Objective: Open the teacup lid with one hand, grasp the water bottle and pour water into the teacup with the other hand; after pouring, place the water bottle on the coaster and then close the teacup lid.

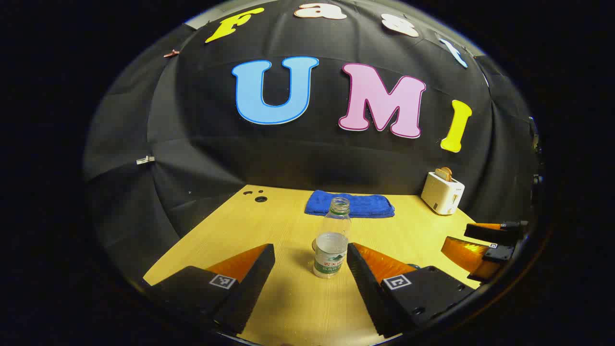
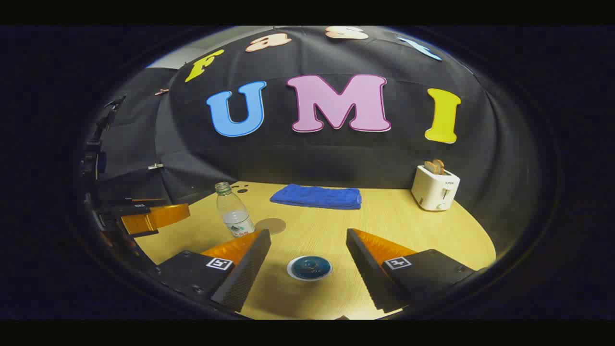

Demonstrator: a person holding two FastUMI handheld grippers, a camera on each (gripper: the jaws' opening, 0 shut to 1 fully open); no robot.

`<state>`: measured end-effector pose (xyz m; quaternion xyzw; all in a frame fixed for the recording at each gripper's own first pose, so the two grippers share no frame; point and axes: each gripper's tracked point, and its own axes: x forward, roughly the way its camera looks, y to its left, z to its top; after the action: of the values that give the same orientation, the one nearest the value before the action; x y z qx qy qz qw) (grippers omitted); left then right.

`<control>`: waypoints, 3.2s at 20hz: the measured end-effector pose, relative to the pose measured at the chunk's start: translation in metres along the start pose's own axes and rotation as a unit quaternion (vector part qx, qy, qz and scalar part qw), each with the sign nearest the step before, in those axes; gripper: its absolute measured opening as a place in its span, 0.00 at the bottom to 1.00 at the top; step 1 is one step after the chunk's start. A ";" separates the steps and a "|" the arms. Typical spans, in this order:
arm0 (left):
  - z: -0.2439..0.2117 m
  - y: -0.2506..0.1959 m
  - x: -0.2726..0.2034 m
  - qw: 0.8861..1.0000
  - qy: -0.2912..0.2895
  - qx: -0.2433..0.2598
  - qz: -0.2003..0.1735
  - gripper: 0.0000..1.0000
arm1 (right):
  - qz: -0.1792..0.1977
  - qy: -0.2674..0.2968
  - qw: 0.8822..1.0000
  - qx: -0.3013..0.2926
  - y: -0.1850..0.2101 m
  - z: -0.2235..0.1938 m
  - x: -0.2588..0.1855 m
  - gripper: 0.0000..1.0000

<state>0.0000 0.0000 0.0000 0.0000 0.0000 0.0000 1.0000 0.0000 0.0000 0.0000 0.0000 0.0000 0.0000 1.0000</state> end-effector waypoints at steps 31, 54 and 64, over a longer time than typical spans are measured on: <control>-0.024 0.008 -0.011 1.000 -0.006 -0.007 0.005 0.95 | 0.005 0.013 1.000 -0.024 -0.003 -0.025 0.001 0.98; -0.123 0.006 0.071 0.999 0.025 -0.017 -0.019 0.95 | -0.025 -0.003 0.999 -0.021 -0.005 -0.109 0.081 0.64; -0.114 -0.001 0.077 0.999 0.024 -0.002 -0.032 0.95 | 0.001 0.039 0.999 -0.008 0.003 -0.109 0.084 0.26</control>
<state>0.0768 -0.0007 -0.1137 -0.0023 0.0237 -0.0318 0.9992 0.0839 0.0032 -0.1093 -0.0083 0.0394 0.0006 0.9992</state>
